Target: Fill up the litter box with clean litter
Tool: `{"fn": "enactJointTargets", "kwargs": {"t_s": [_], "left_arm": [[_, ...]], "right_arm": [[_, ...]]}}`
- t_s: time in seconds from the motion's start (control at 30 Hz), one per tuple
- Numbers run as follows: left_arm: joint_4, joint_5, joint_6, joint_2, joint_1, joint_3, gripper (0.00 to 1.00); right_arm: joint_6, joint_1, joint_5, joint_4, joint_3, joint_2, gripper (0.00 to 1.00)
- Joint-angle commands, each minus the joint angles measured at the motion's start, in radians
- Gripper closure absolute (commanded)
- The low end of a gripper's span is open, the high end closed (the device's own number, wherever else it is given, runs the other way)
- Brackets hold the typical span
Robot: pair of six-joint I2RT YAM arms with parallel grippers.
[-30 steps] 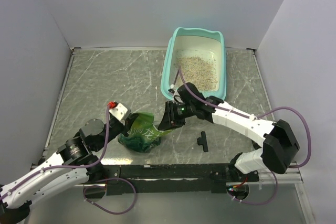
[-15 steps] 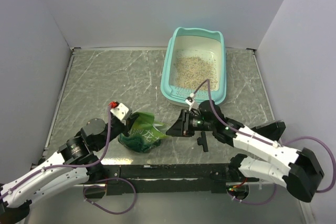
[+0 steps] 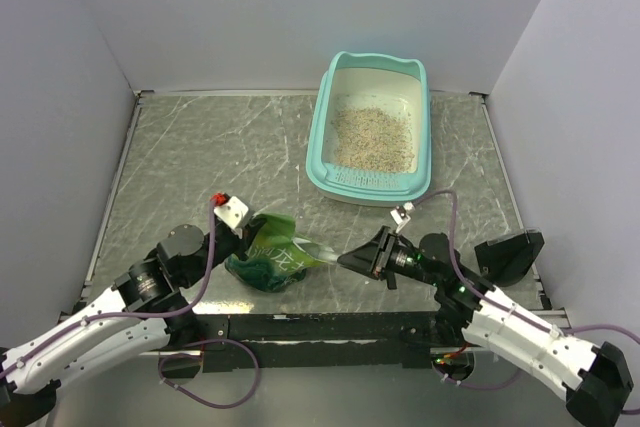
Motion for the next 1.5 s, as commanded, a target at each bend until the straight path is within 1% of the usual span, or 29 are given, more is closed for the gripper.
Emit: {"fn": "enactJointTargets", "kwargs": {"t_s": [0.0,0.03,0.17,0.27,0.47,0.6,0.8,0.93,1.17,1.33,1.47], "left_arm": [[0.034,-0.071,0.009,0.003,0.006,0.032,0.99],[0.034,-0.071,0.009,0.004,0.006,0.031,0.99],[0.034,-0.073,0.010,0.012,0.006,0.031,0.99],[0.034,-0.073,0.012,0.012,0.006,0.029,0.99],[0.039,-0.070,0.013,0.012,0.006,0.025,0.99],[0.041,-0.058,0.013,0.030,0.008,0.025,0.99],[0.040,-0.038,0.001,0.079,0.006,0.031,0.99],[0.057,-0.010,-0.002,0.078,0.003,0.028,0.99],[0.083,0.053,-0.003,0.110,-0.006,0.023,0.99],[0.125,0.093,-0.004,0.086,-0.017,0.009,0.99],[0.151,0.123,-0.004,0.057,-0.021,-0.002,0.99]], "right_arm": [[0.109,0.009,0.025,0.062,-0.088,-0.111,1.00],[0.120,0.009,0.028,0.077,-0.119,-0.145,1.00],[0.160,0.007,0.028,0.160,-0.174,-0.188,1.00],[0.169,0.007,0.028,0.171,-0.194,-0.222,1.00],[0.158,0.009,0.045,0.102,-0.183,-0.324,1.00],[0.143,0.009,0.053,0.019,-0.145,-0.398,1.00],[0.111,0.007,0.063,-0.119,-0.085,-0.453,1.00],[0.079,0.009,0.071,-0.212,-0.050,-0.472,1.00],[0.053,0.009,0.071,-0.287,-0.001,-0.459,1.00],[0.051,0.009,0.080,-0.291,-0.005,-0.441,1.00],[0.045,0.009,0.083,-0.258,-0.019,-0.413,1.00]]}}
